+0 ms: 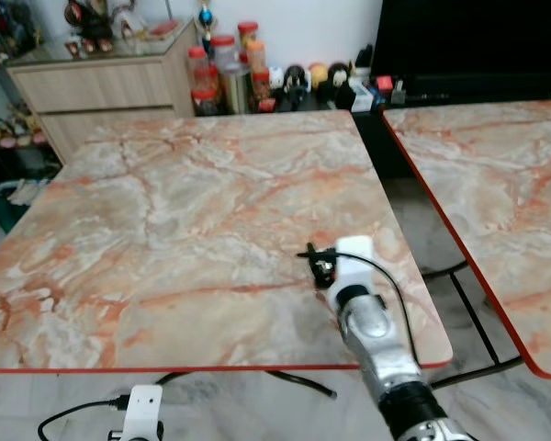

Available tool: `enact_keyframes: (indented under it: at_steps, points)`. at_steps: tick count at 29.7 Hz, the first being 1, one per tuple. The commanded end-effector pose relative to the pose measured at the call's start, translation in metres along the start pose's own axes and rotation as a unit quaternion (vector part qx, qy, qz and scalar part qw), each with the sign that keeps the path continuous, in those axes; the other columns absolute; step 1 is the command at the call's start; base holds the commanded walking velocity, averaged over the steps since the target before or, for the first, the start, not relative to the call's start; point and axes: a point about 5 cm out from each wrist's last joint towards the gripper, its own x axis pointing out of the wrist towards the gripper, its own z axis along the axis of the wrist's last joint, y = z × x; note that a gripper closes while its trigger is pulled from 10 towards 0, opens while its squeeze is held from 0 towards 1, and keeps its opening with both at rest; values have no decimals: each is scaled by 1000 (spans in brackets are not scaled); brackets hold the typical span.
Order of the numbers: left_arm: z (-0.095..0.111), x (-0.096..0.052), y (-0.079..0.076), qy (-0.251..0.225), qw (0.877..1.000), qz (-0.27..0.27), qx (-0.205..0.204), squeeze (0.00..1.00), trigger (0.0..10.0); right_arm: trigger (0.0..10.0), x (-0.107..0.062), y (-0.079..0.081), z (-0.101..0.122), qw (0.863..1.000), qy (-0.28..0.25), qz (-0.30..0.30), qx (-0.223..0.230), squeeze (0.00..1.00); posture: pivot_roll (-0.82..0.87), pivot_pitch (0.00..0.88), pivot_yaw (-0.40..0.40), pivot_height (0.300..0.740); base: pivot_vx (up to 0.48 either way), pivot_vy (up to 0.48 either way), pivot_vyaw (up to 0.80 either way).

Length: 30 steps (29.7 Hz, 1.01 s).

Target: Setting the table

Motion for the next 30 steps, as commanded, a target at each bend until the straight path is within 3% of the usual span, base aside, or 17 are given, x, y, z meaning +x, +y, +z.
enact_keyframes:
  at_steps: [1, 2, 4, 12, 30]
  points:
    - [-1, 0, 5, 3, 1000, 8, 3, 0, 10000, 10000, 0, 0, 0, 1000, 11, -4, 1, 0, -23, 0, 57, 740, 0, 0, 0]
    - [-1, 0, 5, 3, 1000, 8, 3, 0, 10000, 10000, 0, 0, 0, 1000, 12, -5, 1, 0, -23, 0, 57, 740, 0, 0, 0]
    - [-4, -1, 8, 7, 1000, 11, -2, 0, 10000, 10000, -5, -1, -20, 996, 81, -41, -12, 0, -30, 0, 60, 740, 0, 0, 0]
    - [-6, -1, 9, 11, 1000, 10, -1, 0, 10000, 10000, -12, -16, -28, 991, 108, -78, -17, 0, -36, 0, 63, 740, 0, 0, 0]
    - [-9, -2, 6, 17, 1000, 1, 3, 0, 10000, 10000, -8, -17, -29, 990, 118, -75, -27, 0, -32, 0, 57, 740, 0, 0, 0]
